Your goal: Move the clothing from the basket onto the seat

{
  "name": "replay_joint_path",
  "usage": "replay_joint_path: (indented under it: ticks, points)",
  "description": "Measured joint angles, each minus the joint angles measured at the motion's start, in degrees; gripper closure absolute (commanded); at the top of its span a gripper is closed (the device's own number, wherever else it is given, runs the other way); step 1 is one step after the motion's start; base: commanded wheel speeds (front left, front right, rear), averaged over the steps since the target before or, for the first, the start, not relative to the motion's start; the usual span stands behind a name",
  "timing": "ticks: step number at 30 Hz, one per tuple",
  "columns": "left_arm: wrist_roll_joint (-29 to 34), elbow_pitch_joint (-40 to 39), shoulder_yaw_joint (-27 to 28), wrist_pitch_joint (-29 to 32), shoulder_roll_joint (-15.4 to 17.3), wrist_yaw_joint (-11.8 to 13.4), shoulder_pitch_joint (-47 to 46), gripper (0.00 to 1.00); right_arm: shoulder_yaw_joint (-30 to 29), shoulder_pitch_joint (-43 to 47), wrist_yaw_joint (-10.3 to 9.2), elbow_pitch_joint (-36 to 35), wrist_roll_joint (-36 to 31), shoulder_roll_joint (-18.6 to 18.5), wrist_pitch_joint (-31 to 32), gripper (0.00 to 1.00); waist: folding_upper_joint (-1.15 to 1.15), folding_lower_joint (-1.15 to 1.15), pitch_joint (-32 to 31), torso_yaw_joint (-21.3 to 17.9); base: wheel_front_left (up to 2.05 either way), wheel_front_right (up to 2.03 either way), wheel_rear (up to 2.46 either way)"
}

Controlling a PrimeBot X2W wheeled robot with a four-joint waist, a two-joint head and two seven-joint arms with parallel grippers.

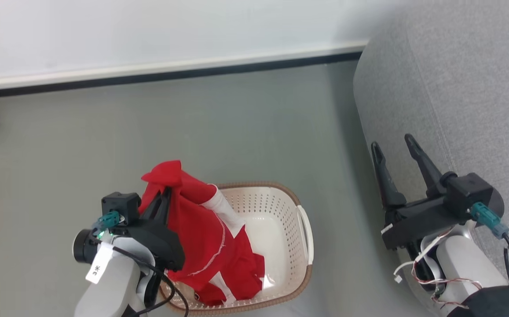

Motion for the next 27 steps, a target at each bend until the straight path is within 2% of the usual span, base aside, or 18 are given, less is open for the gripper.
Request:
replay_joint_path:
  ticks: [19, 27]
  points:
    - [-0.01, -17.18, 0.98, -1.56, 0.76, -1.26, 3.58, 1.0, 0.81, 5.69, 0.32, 2.25, 0.65, 0.54, 0.0, 0.0, 0.0, 0.0, -9.07, 1.13, 0.0, 0.0, 0.0]
    - [-0.09, -25.01, 2.77, -1.58, 1.29, -0.64, 7.57, 1.0, 1.72, 8.81, 0.66, 2.35, 0.68, 0.64, 0.01, 0.0, 0.0, 0.0, -12.63, 1.03, 0.0, 0.0, 0.0]
